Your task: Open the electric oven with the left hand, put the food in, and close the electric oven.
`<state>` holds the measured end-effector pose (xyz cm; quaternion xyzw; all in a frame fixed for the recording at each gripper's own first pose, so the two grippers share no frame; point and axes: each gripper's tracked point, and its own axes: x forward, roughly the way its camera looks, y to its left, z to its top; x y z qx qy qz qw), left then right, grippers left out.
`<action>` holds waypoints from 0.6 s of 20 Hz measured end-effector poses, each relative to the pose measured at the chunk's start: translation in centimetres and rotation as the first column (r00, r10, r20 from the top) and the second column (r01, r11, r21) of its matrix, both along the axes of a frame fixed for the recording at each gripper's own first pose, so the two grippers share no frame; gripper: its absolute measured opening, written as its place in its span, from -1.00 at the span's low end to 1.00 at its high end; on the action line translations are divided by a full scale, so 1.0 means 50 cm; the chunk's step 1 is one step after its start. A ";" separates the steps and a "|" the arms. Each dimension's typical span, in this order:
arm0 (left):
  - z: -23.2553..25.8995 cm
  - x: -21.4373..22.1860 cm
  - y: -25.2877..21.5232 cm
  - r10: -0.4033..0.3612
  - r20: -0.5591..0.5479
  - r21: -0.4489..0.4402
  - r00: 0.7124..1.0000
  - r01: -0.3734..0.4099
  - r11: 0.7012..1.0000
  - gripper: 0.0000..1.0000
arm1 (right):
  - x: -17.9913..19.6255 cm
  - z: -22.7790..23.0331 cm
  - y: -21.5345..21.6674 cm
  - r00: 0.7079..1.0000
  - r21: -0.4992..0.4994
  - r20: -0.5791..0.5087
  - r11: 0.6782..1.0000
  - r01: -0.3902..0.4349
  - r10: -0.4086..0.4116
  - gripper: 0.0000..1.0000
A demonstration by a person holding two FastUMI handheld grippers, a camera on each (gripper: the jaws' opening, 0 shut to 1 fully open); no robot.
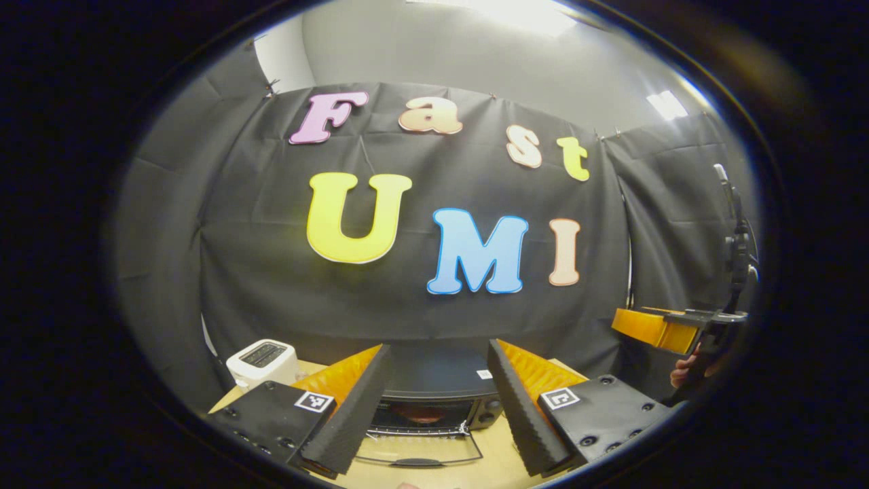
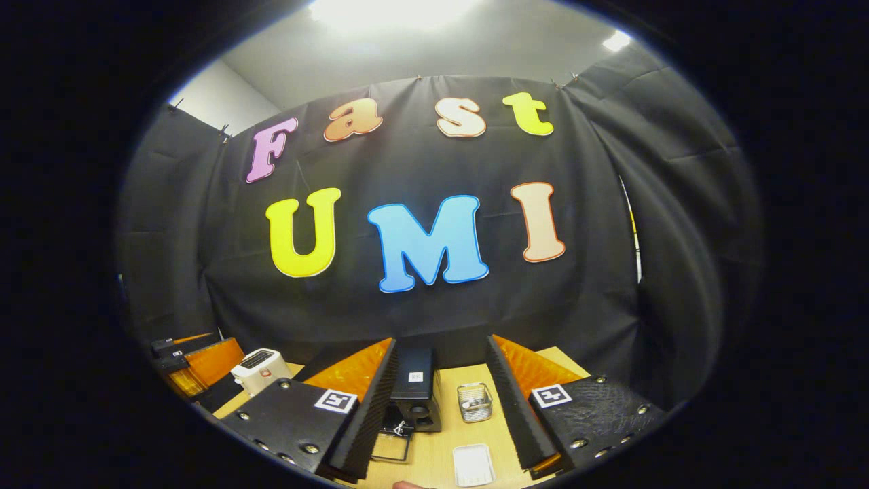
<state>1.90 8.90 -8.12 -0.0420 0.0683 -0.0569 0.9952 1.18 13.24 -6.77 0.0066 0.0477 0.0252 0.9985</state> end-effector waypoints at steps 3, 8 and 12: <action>-0.022 -0.001 -0.021 0.008 -0.027 -0.009 1.000 -0.008 1.000 0.96 | -0.002 0.018 -0.010 0.999 -0.012 0.021 0.999 -0.036 0.036 0.86; -0.091 -0.002 -0.038 -0.003 -0.120 0.004 0.993 0.003 1.000 0.89 | -0.001 0.043 -0.023 0.996 -0.017 0.066 0.999 -0.050 0.051 0.80; -0.179 -0.005 -0.047 -0.015 -0.232 0.021 0.973 0.020 1.000 0.94 | -0.003 0.037 -0.031 0.996 -0.029 0.070 0.998 -0.047 0.049 0.95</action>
